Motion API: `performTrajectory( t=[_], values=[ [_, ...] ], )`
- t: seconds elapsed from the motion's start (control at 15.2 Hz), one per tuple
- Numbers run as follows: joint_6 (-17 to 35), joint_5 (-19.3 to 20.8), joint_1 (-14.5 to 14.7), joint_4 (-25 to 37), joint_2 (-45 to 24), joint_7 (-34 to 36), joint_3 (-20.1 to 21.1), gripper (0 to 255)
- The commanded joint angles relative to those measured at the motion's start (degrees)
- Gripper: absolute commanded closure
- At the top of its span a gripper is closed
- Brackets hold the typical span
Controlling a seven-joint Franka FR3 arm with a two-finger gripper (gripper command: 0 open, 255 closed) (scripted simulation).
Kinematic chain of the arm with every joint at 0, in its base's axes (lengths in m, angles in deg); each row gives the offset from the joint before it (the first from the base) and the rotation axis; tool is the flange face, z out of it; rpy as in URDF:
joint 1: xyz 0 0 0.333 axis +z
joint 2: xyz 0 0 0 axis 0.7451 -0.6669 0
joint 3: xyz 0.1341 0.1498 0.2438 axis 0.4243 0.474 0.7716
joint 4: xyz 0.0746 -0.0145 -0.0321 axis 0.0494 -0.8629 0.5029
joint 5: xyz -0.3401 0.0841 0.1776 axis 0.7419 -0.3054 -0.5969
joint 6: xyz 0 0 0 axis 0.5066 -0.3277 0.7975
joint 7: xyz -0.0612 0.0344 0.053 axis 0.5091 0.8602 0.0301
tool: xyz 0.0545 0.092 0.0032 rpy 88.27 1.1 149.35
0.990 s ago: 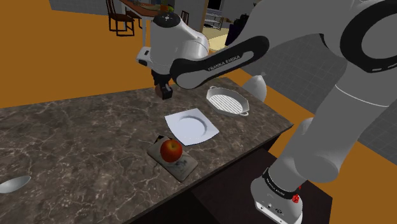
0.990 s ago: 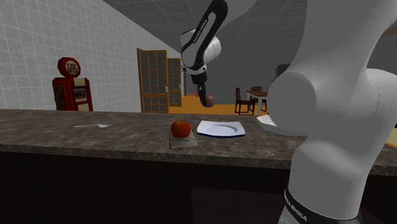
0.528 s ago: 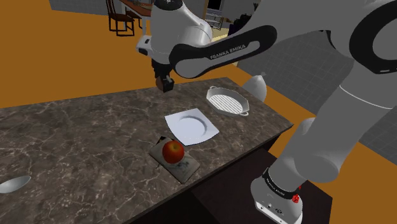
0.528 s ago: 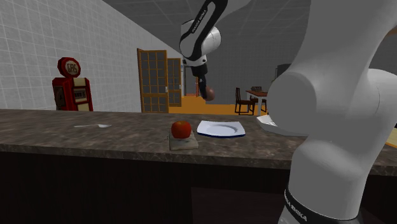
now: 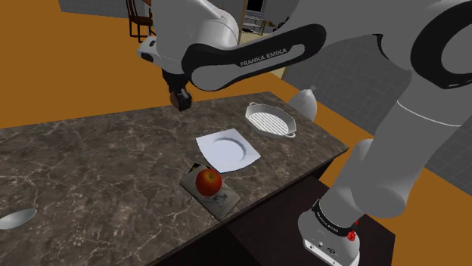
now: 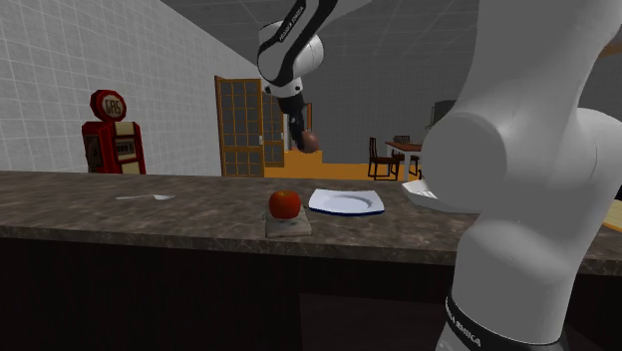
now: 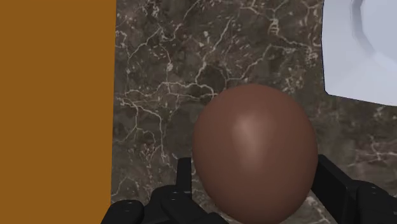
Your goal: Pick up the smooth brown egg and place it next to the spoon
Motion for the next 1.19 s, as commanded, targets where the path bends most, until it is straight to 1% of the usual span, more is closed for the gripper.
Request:
performTrajectory(
  t=[0.0,0.33,0.66,0.92,1.12],
  values=[
    [-2.0,0.8,1.6,2.9,-2.2,2.6,1.3,255],
    [-7.3,2.6,5.9,11.3,-8.4,8.0,3.7,255],
    [-13.4,4.7,11.1,21.9,-15.9,12.3,5.3,255],
    [-18.9,6.5,15.9,32.6,-23.1,14.7,5.9,255],
    [-23.6,7.8,20.2,42.7,-29.5,15.6,5.8,255]
  ],
)
